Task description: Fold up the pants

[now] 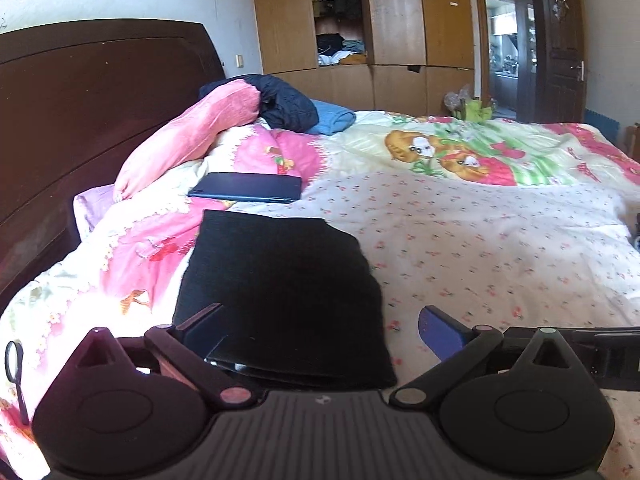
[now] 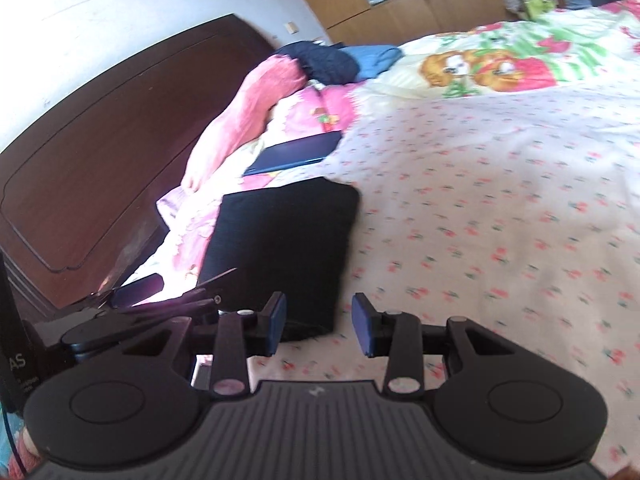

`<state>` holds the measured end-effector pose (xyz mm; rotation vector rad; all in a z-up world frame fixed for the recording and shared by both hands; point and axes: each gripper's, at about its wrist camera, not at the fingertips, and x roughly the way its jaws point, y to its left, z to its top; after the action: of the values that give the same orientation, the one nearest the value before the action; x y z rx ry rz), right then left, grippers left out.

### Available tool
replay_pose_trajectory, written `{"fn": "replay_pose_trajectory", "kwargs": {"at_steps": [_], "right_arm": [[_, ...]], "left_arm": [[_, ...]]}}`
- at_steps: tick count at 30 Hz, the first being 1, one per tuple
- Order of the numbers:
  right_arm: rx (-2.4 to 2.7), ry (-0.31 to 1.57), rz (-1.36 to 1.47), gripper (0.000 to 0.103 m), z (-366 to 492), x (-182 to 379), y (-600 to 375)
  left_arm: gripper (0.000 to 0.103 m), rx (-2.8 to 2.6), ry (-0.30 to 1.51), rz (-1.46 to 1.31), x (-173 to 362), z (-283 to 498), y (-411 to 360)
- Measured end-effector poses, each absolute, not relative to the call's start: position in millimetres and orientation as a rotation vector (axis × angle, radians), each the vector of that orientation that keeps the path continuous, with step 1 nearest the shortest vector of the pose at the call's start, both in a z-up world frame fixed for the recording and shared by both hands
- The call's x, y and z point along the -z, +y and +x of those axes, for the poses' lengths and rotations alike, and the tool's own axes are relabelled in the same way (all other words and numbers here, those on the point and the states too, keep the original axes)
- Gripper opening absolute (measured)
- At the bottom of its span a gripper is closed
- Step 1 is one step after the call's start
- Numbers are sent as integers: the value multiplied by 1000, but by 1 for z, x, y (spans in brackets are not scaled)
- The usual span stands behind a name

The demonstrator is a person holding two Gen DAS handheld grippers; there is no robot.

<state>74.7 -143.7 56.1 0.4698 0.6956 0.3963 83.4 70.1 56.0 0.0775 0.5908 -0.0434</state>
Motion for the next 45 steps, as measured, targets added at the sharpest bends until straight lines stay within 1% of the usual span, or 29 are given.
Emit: {"fn": "replay_pose_trajectory", "kwargs": {"at_steps": [4,8,25,45], "right_arm": [[-364,696,474,39,58,-52,-157],[-363,713,472,39,45,-46,-160],[-453,794,452,39,15,-24,-135],[-480,821,398,39,7,-14,-116]], "left_arm": [[103,80,611,26,-55,70,57],[103,61,628,37,-49,56,47],[103,-84,690,7,-25,7,70],[103,-134,741,-57,-8,-4,86]]}}
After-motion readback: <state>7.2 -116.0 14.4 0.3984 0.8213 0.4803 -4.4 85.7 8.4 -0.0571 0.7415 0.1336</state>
